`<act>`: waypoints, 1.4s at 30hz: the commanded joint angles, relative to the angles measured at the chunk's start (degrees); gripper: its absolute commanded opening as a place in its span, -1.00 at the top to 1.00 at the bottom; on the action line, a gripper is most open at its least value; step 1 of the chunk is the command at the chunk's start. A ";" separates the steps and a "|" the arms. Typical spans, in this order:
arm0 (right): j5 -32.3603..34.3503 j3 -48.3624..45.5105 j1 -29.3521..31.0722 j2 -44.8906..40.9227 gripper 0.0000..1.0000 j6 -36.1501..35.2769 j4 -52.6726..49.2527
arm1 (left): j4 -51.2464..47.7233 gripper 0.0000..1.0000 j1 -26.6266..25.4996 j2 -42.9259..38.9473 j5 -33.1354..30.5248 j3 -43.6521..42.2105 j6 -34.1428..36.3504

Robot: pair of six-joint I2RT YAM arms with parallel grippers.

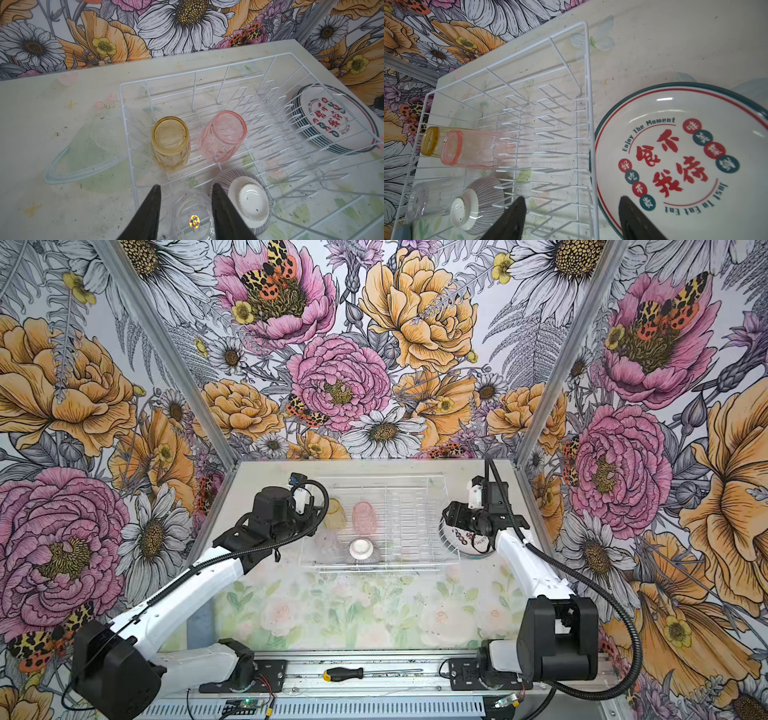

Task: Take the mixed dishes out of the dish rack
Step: 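Lower the left gripper around the upside-down pink glass in the rack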

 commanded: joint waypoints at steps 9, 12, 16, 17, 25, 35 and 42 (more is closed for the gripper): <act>-0.26 0.32 0.22 -1.26 -0.43 0.12 0.61 | -2.44 0.04 -3.01 6.50 0.14 7.90 0.43; -0.26 0.23 0.22 -1.18 -0.43 0.03 0.61 | -2.68 -0.32 -2.97 8.21 2.93 9.93 -0.12; -0.13 0.22 0.27 -1.20 -0.43 -0.01 0.62 | -1.84 -0.45 -3.86 9.51 4.17 11.68 -0.32; -0.25 0.23 0.26 -1.20 -0.43 -0.08 0.62 | -1.83 -0.46 -3.91 10.04 4.03 12.25 -0.43; -0.21 -0.22 0.25 -1.56 -0.42 -0.10 0.62 | -3.00 -0.34 -5.04 17.50 3.81 18.22 1.14; -0.01 -0.62 0.25 -1.81 -0.41 -0.19 0.62 | -8.95 -0.62 -9.01 28.75 -2.73 27.78 6.20; 0.57 -0.83 0.04 -1.76 -0.41 -0.50 0.70 | -12.43 -0.84 -9.83 32.51 -5.35 31.06 6.11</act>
